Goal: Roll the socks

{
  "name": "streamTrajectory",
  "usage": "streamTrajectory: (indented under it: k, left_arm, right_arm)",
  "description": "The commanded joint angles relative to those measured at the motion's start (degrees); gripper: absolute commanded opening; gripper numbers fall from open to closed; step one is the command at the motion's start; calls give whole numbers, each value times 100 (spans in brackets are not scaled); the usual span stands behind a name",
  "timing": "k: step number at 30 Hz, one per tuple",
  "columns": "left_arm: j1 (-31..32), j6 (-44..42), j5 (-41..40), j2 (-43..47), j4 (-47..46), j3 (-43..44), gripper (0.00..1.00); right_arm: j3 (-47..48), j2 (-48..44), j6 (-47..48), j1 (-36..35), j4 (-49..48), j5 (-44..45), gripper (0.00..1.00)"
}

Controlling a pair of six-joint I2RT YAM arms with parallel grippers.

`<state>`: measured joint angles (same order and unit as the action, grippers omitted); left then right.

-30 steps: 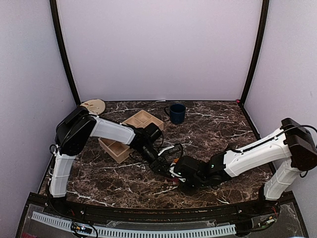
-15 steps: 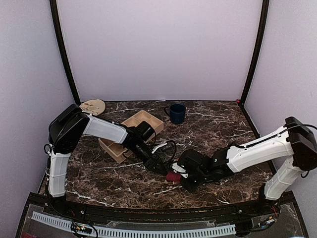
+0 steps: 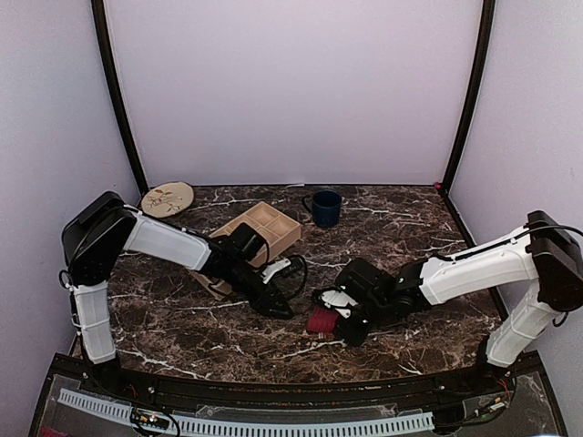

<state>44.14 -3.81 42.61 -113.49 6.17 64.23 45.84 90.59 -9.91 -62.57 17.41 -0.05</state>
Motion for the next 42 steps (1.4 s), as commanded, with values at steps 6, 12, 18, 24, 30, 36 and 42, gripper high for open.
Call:
streamTrajectory:
  k: [6,12,18,24,30,36,42]
  left_arm:
    - [331,-341,-875,1097,-1463,-1172,49]
    - [949,-1048,-1661,1358,-1792,-1375,49]
    - [1288,-1454,-2202,1405,-2044,-1414,50]
    - [1568,-2024,-2530,1301,-2007,-1348,50]
    - [1792,-2622,-2700,1268,-1890,-1299,50]
    - [2131,-3398,-3123,1230,-1803,-1285,49]
    - [2315,-3848,-3632,1034,-2024,-1259,49]
  right_arm:
    - [118,394,91,582,227,-1605,3]
    - [262,634,63,956,353,-2422,3]
    - [238,814,18,1184,398,-3042,3]
    - [141,871,-60,1383,352,-3485,3]
    - [68,970,-116,1615,329,-3928,2]
    - [156,1113,-39,1803,495,-4288,2]
    - [257,1237,24,1830,620,-4465,2]
